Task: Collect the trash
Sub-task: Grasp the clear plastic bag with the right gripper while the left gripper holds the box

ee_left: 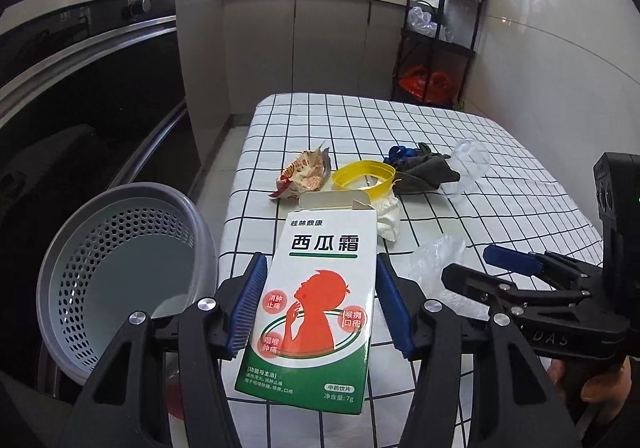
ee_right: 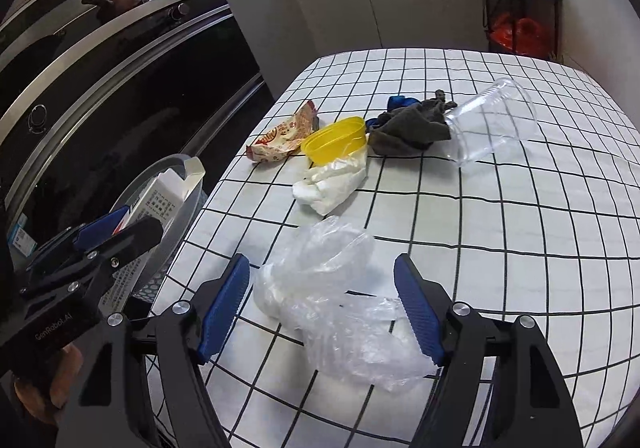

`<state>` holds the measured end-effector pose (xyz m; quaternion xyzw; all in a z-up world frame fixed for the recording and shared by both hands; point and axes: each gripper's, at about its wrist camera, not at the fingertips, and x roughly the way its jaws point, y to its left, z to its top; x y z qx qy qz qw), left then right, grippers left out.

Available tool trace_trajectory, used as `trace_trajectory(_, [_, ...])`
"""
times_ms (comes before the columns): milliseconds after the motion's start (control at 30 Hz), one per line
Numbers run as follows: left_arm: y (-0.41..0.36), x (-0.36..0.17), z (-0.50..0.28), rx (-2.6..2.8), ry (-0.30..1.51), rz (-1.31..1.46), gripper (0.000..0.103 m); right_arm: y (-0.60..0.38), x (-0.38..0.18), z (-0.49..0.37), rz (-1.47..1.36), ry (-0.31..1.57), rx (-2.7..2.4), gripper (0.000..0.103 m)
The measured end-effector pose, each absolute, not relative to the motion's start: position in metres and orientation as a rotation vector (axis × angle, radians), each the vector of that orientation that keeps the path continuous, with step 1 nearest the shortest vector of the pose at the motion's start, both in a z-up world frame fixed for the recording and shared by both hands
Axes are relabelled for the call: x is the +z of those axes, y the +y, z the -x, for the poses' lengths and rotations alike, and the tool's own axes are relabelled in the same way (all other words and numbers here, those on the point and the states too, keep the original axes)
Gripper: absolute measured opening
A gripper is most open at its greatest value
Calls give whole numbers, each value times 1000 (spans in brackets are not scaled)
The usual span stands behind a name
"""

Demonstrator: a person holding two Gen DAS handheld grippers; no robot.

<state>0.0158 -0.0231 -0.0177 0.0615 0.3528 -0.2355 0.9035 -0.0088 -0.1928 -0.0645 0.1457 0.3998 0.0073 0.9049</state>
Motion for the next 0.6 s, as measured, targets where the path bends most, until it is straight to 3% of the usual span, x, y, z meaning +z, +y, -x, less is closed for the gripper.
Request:
trace_trajectory(433, [-13,-17,-18,-416,709,-149,53,-178,-96,-22,-285,929,-33,72])
trace_trajectory(600, [-9,-17,-21,-394,714,-144,53,-171,-92,-19,-274,920,-8,43])
